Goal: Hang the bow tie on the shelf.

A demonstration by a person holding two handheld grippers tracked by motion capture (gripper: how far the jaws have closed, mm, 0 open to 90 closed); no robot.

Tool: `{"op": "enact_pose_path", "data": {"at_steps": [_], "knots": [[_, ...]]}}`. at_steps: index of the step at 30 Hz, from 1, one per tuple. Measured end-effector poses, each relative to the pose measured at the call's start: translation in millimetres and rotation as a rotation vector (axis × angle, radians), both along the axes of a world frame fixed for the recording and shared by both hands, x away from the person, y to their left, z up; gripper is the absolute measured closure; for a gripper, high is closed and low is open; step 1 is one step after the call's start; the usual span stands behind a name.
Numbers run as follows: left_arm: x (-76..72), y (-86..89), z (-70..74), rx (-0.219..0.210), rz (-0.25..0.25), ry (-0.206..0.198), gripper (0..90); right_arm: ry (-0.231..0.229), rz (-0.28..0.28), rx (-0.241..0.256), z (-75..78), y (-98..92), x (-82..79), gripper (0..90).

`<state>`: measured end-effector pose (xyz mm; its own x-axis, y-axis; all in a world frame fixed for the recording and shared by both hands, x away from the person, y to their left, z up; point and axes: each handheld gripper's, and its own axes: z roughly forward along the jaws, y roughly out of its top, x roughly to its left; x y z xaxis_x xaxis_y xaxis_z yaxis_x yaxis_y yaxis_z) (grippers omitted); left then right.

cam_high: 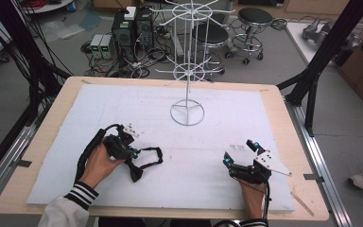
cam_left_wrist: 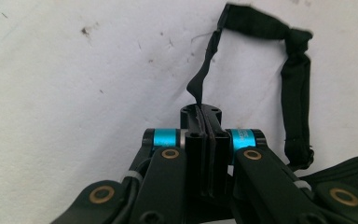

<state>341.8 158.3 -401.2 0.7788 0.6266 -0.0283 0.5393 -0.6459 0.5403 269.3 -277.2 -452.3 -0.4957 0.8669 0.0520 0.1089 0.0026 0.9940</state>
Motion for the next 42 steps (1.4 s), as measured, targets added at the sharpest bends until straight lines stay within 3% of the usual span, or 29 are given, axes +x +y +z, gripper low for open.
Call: {"op": "enact_pose_path", "data": {"at_steps": [2,7,8,15,24,32,36,42], "knots": [[-0.4,2.9,2.5,-0.038,0.015,-0.007,88.1,0.0,-0.001,0.0,0.0,0.0,0.0,0.7],[-1.6,7.2,6.9,-0.079,0.017,-0.046,88.2,0.0,-0.001,-0.001,0.0,0.2,-0.1,0.7],[-2.4,9.5,9.7,-0.112,0.022,-0.061,88.2,0.0,-0.002,-0.002,0.0,0.1,-0.1,0.6],[-5.1,13.7,17.6,-0.182,0.036,-0.141,88.3,0.008,-0.001,0.002,0.1,0.7,-0.7,0.7],[-9.6,17.2,28.0,-0.328,0.045,-0.272,88.3,-0.001,-0.002,-0.002,0.1,0.3,-0.1,0.7],[-10.9,19.7,35.6,-0.458,0.067,-0.339,88.3,0.005,-0.001,0.002,0.1,0.6,-0.7,0.6],[-12.3,17.7,40.4,-0.499,0.071,-0.37,88.3,0.005,-0.003,-0.001,0.1,0.7,-0.7,0.6],[-12.1,13.3,51.8,-0.523,0.056,-0.396,88.3,0.005,-0.002,0.0,0.1,0.7,-0.7,0.6]]}}
